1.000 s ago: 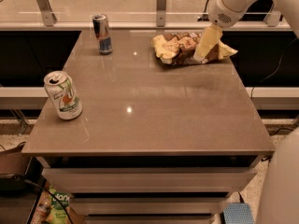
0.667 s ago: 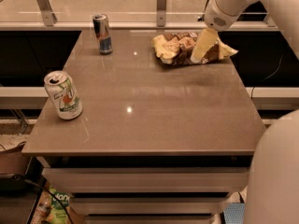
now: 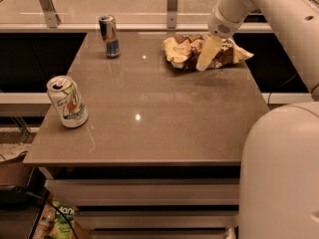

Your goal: Move brown chip bag near 7up can

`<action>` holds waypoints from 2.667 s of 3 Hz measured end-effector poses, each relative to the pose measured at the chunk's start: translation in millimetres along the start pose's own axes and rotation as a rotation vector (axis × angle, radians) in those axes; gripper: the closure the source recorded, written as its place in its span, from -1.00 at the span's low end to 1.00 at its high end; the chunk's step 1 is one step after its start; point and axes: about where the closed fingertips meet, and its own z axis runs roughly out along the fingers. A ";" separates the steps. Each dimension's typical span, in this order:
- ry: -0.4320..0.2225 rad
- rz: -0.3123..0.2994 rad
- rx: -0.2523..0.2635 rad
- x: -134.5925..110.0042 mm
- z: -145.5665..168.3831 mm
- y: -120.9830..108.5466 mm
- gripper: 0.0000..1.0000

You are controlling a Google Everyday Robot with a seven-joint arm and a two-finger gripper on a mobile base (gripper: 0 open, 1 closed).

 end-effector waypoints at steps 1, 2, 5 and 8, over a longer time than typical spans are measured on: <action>0.003 -0.041 -0.038 -7.6 15.2 4.1 -1.00; 0.009 -0.109 -0.055 -10.6 25.5 4.6 -1.00; 0.014 -0.098 -0.060 -6.4 38.4 3.4 -0.65; 0.016 -0.100 -0.072 -7.2 47.9 6.0 0.73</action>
Offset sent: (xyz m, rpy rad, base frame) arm 0.0147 0.0180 -0.0182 -0.0777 0.0167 0.1776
